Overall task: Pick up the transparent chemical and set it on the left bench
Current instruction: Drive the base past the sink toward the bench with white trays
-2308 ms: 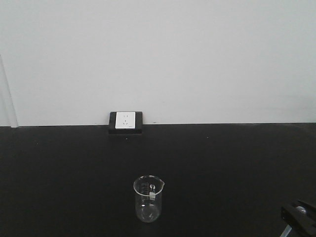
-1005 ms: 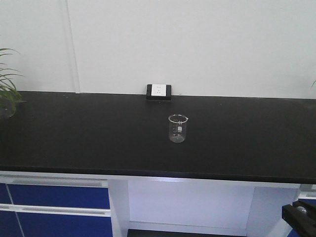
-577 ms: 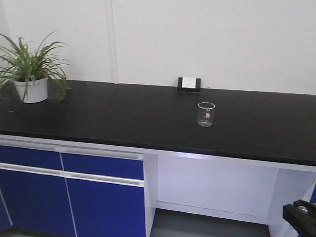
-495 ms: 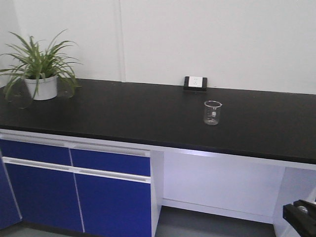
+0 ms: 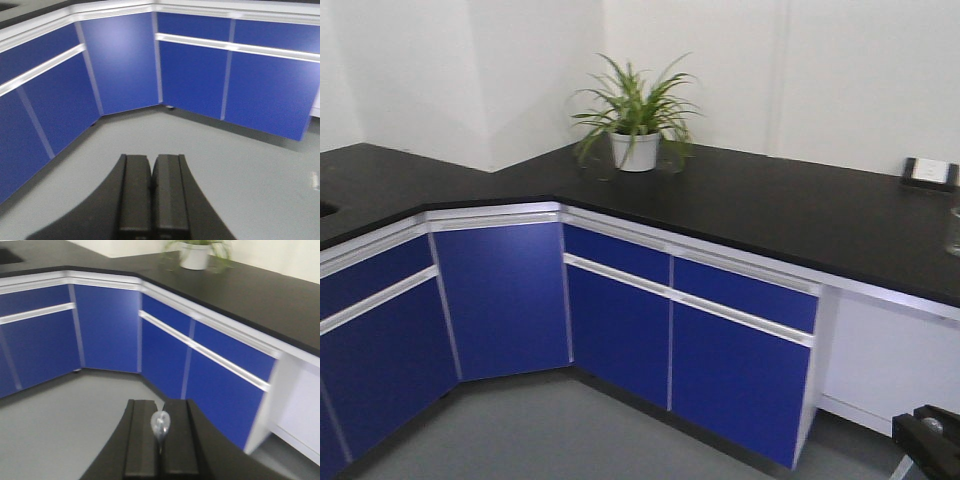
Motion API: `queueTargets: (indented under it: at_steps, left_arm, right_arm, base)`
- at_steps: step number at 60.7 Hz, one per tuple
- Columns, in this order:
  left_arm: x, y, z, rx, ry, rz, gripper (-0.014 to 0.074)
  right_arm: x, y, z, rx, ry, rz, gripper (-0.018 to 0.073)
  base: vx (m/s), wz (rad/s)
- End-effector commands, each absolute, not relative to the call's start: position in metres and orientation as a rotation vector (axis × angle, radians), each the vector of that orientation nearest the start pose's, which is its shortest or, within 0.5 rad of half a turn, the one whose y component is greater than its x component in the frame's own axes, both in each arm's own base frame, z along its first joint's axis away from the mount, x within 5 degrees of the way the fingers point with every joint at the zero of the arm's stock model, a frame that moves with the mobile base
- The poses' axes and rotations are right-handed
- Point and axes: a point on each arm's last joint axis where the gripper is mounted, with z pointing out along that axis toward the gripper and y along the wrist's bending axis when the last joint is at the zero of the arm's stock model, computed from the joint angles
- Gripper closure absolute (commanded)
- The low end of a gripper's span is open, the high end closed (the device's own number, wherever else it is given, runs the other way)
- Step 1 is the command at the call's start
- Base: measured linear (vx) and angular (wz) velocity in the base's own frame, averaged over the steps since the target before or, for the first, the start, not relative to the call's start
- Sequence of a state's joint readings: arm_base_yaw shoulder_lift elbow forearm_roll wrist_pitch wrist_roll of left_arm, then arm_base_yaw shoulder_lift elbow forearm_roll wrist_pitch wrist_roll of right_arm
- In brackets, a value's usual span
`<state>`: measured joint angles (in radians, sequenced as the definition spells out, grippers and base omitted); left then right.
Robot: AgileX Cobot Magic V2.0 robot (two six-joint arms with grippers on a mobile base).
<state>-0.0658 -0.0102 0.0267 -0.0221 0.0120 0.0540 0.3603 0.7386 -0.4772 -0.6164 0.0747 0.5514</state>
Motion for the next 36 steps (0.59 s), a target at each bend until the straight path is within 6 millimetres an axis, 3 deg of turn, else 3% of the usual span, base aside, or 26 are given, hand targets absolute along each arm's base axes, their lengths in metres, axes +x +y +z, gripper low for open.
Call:
queueTargets:
  at_steps: [1, 36]
  left_arm:
    - [0.0550, -0.0036, 0.2063, 0.064, 1.429, -0.035, 0.0600]
    - [0.0550, -0.0036, 0.2063, 0.064, 1.429, -0.035, 0.0600]
  right_arm:
    - [0.1480, 0.0545, 0.3142, -0.366, 1.686, 0.201, 0.0562]
    - [0.1480, 0.0545, 0.3142, -0.366, 1.686, 0.201, 0.0562]
  base:
    - [-0.22, 0.76]
    - [-0.16, 0.60]
